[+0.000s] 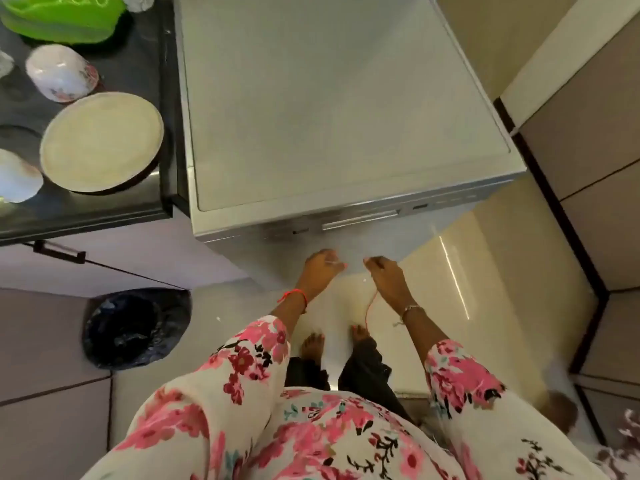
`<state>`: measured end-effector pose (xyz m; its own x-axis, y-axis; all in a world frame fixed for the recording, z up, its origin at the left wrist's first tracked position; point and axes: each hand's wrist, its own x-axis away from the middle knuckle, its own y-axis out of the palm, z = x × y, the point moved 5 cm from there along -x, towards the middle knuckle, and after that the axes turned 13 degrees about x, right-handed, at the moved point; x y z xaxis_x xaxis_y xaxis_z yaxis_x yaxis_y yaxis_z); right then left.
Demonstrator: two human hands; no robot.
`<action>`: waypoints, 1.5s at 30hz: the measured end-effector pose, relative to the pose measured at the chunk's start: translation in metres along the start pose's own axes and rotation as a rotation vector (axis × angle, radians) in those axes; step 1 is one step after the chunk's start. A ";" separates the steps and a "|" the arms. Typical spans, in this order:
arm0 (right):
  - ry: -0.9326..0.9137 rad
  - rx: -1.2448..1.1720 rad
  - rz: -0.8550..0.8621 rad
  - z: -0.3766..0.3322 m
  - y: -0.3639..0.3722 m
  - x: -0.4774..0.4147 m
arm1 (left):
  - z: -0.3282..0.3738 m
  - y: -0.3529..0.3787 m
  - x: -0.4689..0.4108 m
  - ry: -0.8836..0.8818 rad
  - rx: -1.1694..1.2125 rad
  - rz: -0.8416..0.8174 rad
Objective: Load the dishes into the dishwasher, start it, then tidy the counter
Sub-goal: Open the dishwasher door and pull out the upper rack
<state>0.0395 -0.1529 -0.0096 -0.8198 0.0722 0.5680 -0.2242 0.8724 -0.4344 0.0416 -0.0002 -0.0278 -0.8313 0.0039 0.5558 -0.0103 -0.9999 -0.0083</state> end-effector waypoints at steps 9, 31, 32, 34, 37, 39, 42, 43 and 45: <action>0.099 -0.990 -0.350 -0.051 -0.040 -0.056 | 0.044 0.043 -0.032 -0.029 1.114 0.086; 0.047 -0.794 -0.143 0.053 -0.036 0.024 | -0.029 0.105 0.080 0.006 1.105 0.365; 0.063 -0.798 -0.146 0.069 -0.036 0.035 | -0.043 0.109 0.092 -0.023 1.094 0.342; 0.136 -0.799 -0.134 0.108 -0.030 0.062 | -0.076 0.118 0.121 -0.101 1.063 0.312; 0.277 -0.675 -0.097 0.166 -0.023 0.101 | -0.121 0.133 0.163 -0.312 0.999 0.318; 0.376 -0.401 0.031 0.200 -0.027 0.124 | -0.148 0.137 0.188 -0.487 0.858 0.316; 0.250 0.210 0.342 0.222 -0.054 0.145 | -0.175 0.122 0.204 -0.344 0.325 0.323; 0.035 0.359 0.400 0.219 -0.059 0.144 | -0.174 0.115 0.203 -0.160 0.129 0.345; -0.379 0.624 0.343 0.212 -0.054 0.134 | -0.161 0.108 0.203 0.178 -0.163 0.321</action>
<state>-0.1701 -0.2932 -0.0582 -0.9943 0.0201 0.1049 -0.0886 0.3929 -0.9153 -0.2173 -0.1055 -0.0498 -0.8897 -0.2923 0.3506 0.1901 -0.9356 -0.2976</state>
